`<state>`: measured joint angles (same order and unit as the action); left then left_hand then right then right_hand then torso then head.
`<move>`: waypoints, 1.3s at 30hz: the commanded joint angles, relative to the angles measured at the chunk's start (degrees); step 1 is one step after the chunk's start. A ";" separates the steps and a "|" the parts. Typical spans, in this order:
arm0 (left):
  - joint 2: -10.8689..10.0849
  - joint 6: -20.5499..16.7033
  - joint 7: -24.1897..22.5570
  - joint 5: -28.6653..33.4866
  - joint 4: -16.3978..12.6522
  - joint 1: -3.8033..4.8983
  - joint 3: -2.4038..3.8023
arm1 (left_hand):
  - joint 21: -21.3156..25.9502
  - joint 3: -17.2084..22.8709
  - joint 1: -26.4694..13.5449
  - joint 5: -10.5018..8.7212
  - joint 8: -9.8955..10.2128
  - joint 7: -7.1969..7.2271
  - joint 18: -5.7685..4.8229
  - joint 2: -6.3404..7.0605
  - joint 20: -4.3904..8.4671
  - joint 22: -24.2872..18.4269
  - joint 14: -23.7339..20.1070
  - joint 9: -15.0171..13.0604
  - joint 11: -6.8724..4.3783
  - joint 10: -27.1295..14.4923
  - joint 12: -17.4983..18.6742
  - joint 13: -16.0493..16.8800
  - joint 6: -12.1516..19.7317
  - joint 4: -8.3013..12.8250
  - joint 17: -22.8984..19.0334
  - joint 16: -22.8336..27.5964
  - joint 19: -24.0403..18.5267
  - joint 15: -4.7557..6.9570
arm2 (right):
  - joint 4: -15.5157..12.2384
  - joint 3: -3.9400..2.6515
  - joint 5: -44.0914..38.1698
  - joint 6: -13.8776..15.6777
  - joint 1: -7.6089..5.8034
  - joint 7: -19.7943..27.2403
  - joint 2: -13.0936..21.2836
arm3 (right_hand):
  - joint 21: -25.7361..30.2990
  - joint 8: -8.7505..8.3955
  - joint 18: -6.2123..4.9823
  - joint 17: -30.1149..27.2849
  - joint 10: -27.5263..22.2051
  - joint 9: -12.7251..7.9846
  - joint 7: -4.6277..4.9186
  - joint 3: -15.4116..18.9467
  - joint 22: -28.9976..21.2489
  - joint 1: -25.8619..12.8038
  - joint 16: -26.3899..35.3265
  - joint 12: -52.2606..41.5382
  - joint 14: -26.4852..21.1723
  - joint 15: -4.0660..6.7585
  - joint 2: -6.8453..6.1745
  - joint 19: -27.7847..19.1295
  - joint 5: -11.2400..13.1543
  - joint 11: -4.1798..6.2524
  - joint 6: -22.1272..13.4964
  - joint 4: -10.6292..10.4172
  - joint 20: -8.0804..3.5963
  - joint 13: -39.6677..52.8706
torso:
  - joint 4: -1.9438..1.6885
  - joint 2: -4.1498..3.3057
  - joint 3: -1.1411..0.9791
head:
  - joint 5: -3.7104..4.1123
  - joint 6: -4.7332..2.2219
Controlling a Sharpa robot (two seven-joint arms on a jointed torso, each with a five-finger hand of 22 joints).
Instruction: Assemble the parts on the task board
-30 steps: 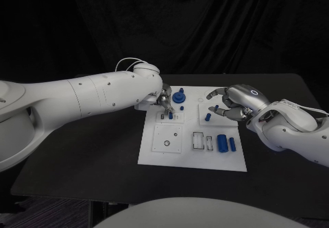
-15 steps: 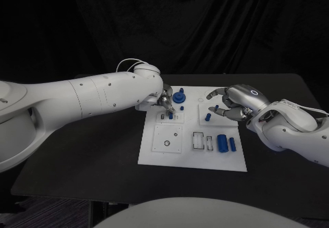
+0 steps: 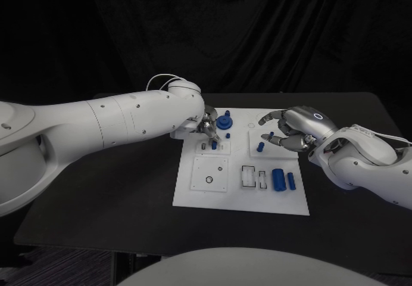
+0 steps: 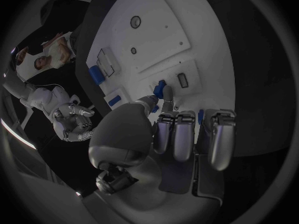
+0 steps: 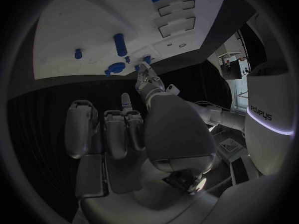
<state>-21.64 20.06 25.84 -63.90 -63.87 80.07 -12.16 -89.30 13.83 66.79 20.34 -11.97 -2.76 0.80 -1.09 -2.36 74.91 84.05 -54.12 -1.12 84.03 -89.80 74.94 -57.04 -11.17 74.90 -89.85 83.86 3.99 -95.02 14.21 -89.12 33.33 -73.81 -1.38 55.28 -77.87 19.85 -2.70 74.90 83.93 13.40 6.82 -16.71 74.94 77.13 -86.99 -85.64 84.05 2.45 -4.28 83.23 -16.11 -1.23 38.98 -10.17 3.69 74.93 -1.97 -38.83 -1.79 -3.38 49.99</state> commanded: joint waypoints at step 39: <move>-0.24 2.04 2.71 6.43 0.13 -0.38 0.04 | 0.81 3.80 0.48 2.22 2.24 0.06 -0.44 0.72 0.35 14.62 5.95 -1.05 -0.19 5.97 -0.20 15.06 -0.55 4.56 15.10 -0.15 5.62 0.28 | 0.04 -0.03 -0.11 -1.85 -0.08 -1.61 0.06 | 0.23 0.04 -0.31 11.27 1.23 -0.27 -0.09 -0.65 11.02 0.77 0.02 -0.04 4.65 0.22 0.47 0.34 -0.24 0.27 0.56 0.49 0.00 8.97 | 0.00 -0.04 -0.02 | -0.45 0.01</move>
<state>-21.72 21.41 28.87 -57.50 -63.80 79.88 -11.97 -88.73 16.56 66.65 22.30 -10.03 -3.10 0.80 -0.17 -2.36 74.91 84.05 -55.13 -1.11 84.03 -89.80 74.94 -57.54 -7.56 74.91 -89.85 83.86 3.99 -94.91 14.22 -89.11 31.96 -73.81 -1.85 55.27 -77.87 19.85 -2.70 74.90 83.93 13.18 6.61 -17.08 74.92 77.36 -86.99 -85.64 84.05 2.45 -4.06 83.23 -16.11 -1.23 39.19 -9.79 3.69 74.91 -1.96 -38.85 -1.80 -3.80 49.99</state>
